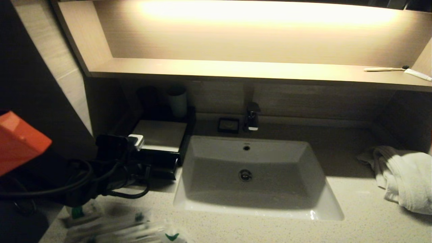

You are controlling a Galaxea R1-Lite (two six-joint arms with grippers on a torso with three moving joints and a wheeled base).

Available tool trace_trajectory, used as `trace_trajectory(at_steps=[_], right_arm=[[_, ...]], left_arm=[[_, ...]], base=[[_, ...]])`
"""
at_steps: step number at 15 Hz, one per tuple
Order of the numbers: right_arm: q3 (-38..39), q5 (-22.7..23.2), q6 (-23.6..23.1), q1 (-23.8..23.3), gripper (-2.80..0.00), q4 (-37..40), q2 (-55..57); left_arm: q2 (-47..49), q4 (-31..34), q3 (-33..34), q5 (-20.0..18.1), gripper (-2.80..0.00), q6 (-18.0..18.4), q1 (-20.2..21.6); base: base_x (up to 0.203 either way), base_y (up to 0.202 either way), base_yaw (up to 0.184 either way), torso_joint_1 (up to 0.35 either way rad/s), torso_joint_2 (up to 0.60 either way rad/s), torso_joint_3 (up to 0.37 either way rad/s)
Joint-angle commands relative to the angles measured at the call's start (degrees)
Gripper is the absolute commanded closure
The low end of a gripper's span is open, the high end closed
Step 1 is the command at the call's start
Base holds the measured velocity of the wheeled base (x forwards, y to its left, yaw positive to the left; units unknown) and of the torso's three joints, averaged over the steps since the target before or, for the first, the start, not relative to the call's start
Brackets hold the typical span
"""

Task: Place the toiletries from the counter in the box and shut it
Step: Open the drawer

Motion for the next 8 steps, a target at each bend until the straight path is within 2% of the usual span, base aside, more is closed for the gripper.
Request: trace_trajectory(at_steps=[1,8], right_arm=[[0.0,0.0,0.0,0.0,0.00,0.0,0.0],[0.0,0.0,0.0,0.0,0.00,0.0,0.0]], left_arm=[[-0.3,0.0,0.0,0.1,0.00,0.2,0.0],[-2.1,3.8,-0.3,0.0,0.00,1.2,0.0]], base=[[0.000,0.000,0.000,0.000,0.00,0.000],[0.000,0.000,0.000,0.000,0.00,0.000]])
